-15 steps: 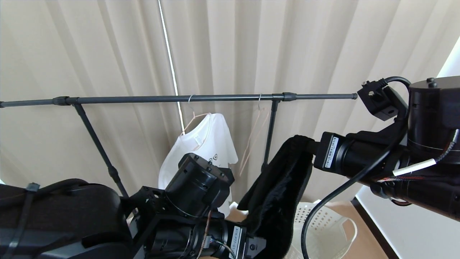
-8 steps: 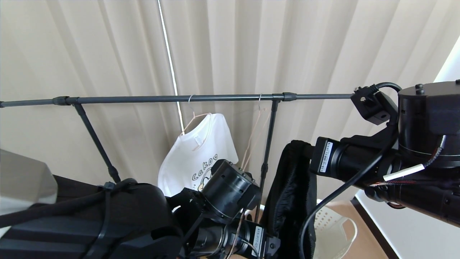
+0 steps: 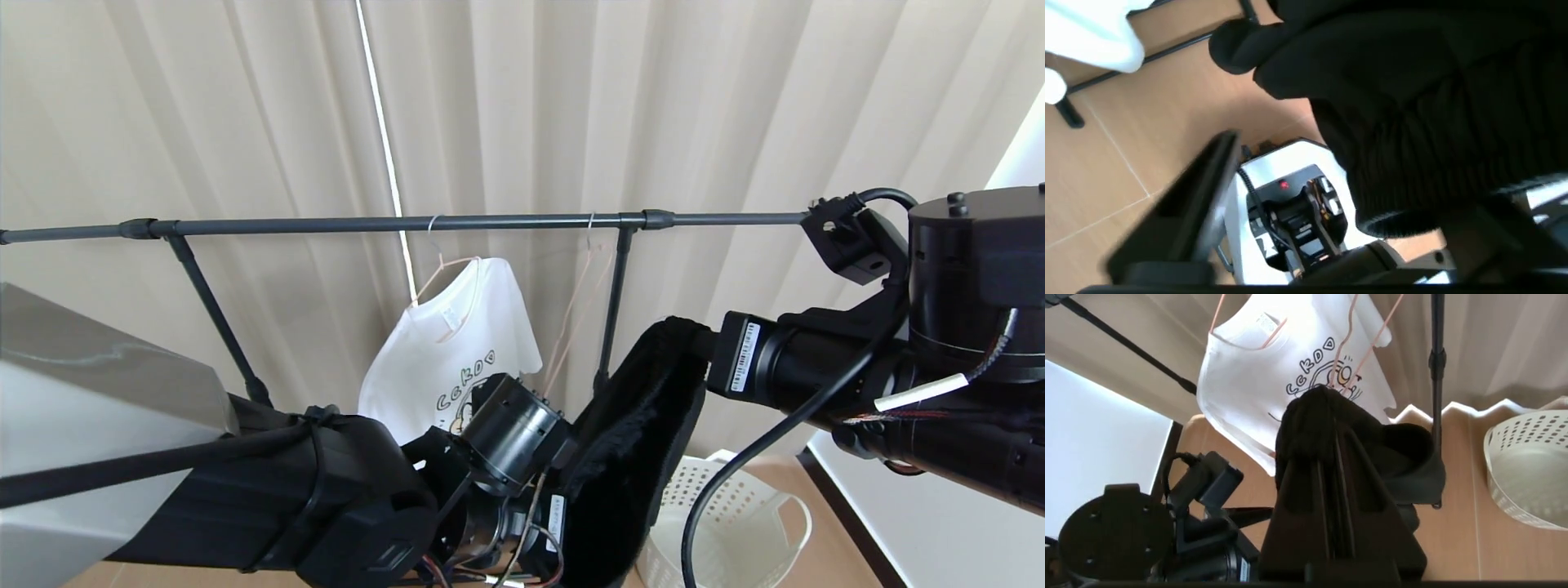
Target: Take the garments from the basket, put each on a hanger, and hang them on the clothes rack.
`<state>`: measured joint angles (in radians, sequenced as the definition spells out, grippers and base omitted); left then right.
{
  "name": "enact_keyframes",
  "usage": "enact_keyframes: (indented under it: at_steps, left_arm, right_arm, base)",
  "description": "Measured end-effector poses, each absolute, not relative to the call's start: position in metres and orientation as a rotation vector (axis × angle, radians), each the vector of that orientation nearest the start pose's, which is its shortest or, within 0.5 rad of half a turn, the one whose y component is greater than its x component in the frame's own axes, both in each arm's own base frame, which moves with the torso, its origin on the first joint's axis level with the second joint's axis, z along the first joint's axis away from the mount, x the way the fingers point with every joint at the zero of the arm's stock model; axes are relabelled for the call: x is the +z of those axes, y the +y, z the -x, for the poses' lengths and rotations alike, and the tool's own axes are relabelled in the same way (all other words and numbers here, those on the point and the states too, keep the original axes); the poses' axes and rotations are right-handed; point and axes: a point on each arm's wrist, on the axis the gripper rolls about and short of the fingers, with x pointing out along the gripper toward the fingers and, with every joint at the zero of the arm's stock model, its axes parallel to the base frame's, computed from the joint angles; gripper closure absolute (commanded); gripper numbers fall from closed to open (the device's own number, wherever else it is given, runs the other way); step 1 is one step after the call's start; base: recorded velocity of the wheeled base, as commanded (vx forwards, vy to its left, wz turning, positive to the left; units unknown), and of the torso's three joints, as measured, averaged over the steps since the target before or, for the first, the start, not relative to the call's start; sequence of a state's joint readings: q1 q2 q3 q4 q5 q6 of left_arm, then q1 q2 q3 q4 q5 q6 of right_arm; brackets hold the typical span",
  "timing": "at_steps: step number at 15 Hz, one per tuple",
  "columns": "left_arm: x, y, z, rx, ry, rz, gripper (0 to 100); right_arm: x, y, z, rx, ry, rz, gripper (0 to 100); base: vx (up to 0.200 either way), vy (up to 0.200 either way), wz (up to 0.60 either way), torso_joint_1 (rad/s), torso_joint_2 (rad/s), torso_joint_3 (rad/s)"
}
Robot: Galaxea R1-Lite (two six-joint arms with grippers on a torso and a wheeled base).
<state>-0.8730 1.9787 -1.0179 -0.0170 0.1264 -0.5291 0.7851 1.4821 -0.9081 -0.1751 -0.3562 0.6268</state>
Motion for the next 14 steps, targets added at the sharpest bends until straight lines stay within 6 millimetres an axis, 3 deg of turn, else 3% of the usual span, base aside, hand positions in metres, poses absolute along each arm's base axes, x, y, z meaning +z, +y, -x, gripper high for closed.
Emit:
enact_keyframes:
  at_steps: [6, 10, 14]
  left_arm:
    - [0.112, -0.244, -0.217, -0.378, 0.915, 0.019, 100]
    - [0.148, -0.225, -0.211, -0.37, 0.864, 0.003, 100]
    - [0.189, -0.21, -0.211, -0.33, 0.792, -0.031, 100]
  right_arm:
    - [0.212, 0.156, -0.188, 0.264, 0.451, -0.197, 100]
    - [0.192, 0.139, -0.191, 0.244, 0.447, -0.004, 100]
    - [0.179, 0.127, -0.182, 0.255, 0.457, 0.159, 100]
  base:
    - [0.0, 0.0, 0.0, 0.0, 0.0, 0.0]
    - [0.0, 0.0, 0.0, 0.0, 0.0, 0.0]
    - [0.0, 0.0, 0.0, 0.0, 0.0, 0.0]
